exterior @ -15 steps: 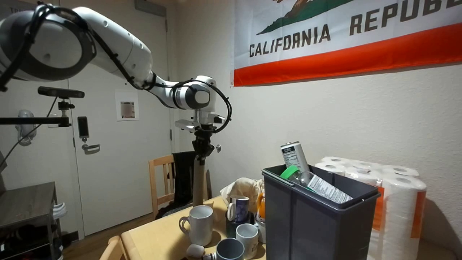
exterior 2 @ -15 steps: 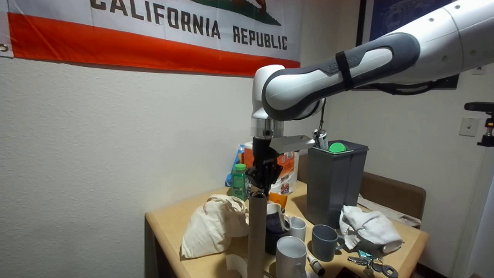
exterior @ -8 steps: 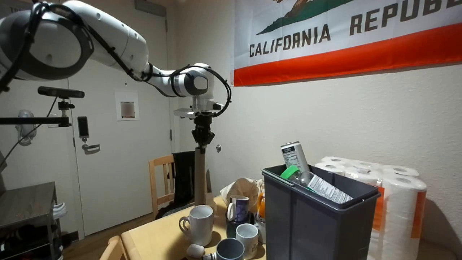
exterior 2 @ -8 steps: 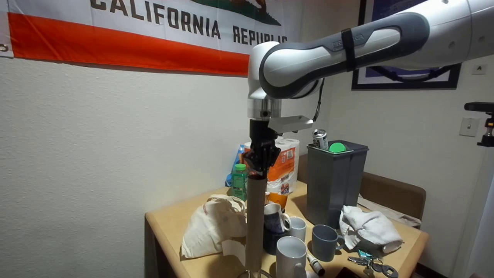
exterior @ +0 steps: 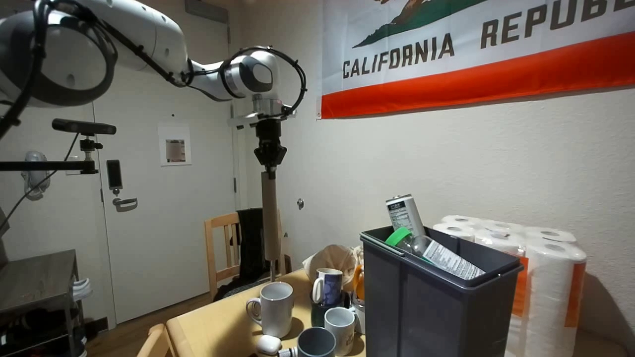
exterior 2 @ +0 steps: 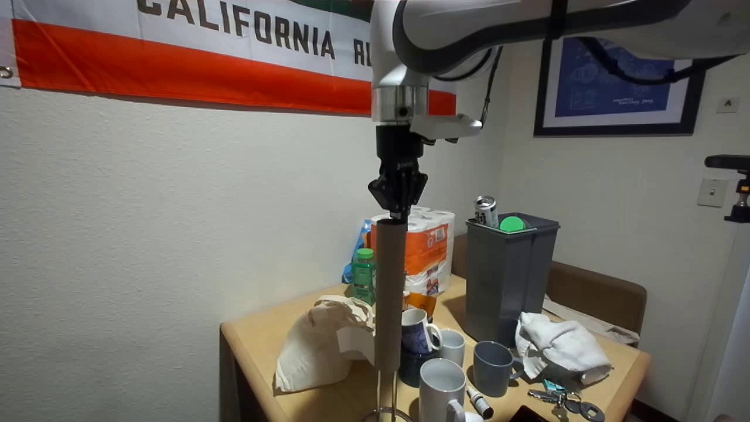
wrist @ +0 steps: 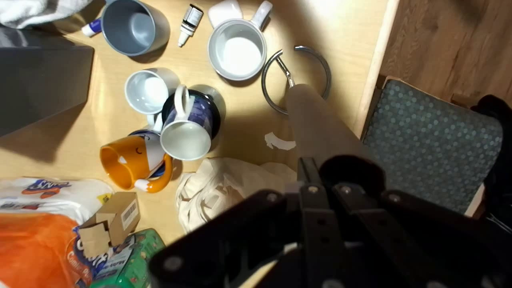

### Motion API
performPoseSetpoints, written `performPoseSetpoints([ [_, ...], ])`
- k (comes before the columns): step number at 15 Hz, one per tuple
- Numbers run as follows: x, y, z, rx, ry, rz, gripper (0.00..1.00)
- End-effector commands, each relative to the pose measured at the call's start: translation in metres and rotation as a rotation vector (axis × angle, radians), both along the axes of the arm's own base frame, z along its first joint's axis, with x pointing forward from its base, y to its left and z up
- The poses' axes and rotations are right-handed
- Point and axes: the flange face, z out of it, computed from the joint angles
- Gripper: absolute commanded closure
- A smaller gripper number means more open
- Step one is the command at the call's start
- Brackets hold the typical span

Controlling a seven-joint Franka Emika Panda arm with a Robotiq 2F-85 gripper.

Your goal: Put the can and the tissue roll in the bin

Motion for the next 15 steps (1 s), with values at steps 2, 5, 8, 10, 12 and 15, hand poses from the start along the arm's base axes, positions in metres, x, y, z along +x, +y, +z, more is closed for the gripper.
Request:
performPoseSetpoints([
  [2,-0.018,0.008,0.059,-0.063,-0.026,0.035,1.00],
  [5,-0.031,0.011,0.093,-0.091,-0.058,0.037,1.00],
  [8,-0.044,0.012,0.127,-0.067,-0.090,0.046,1.00],
  [10,-0.049,0.009,0.147,-0.034,-0.117,0.046,1.00],
  [12,-0.054,0.003,0.165,-0.017,-0.144,0.034,1.00],
  [15,-0.062,-0.004,0.191,0.003,-0.193,0.017,1.00],
])
